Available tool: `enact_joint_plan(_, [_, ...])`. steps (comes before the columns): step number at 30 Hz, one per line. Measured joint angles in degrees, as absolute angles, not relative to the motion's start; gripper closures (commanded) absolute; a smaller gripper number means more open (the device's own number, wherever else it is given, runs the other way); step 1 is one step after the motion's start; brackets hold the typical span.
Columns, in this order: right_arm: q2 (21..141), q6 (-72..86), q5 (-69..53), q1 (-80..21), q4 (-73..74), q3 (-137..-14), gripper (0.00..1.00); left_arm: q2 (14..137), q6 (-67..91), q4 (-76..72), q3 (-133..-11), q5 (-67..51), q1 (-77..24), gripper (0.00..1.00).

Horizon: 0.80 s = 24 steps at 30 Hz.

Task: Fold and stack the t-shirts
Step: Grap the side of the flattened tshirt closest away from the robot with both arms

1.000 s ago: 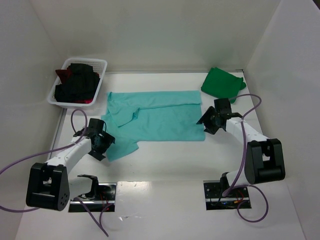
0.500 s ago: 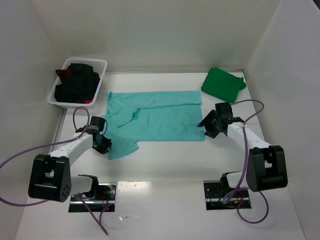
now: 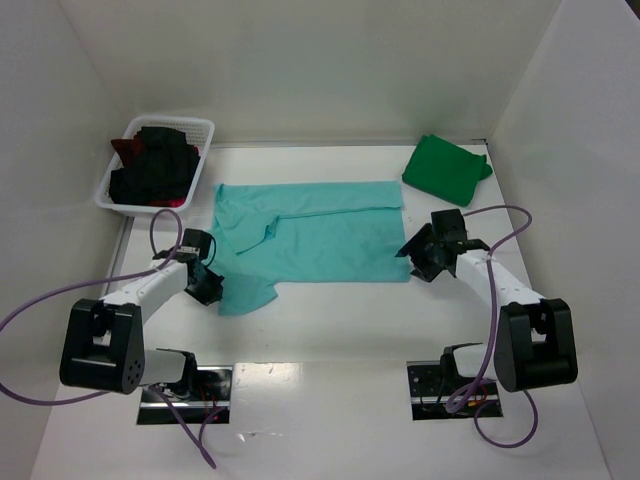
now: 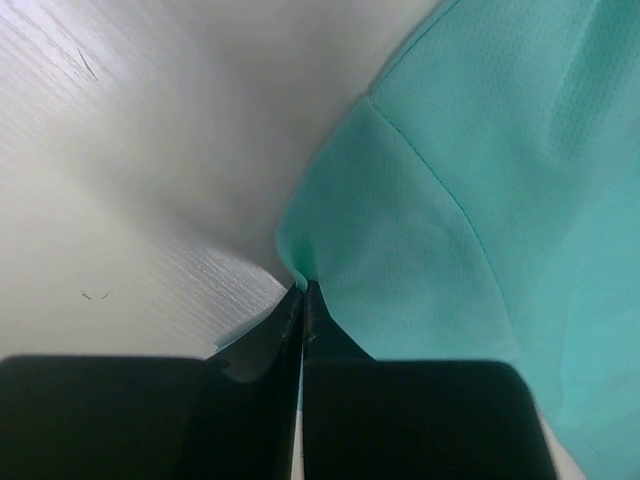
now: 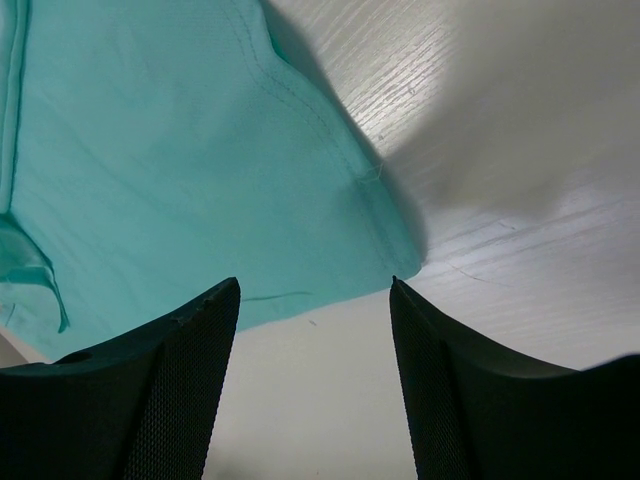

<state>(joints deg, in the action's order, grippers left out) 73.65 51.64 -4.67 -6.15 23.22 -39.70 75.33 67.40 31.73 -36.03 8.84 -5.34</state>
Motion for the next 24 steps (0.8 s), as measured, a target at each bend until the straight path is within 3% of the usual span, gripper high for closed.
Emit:
enact_joint_plan(19, [78.8,51.9,-3.4,-6.8,24.8,-37.8,0.39,70.2,64.4,34.7,-36.9,7.2,-5.3,1.0])
enact_joint_plan(24, [79.9,52.1,-3.0,-8.2,24.8,-37.8,0.53,70.0,64.4,34.8,-37.1,7.2,-5.3,1.0])
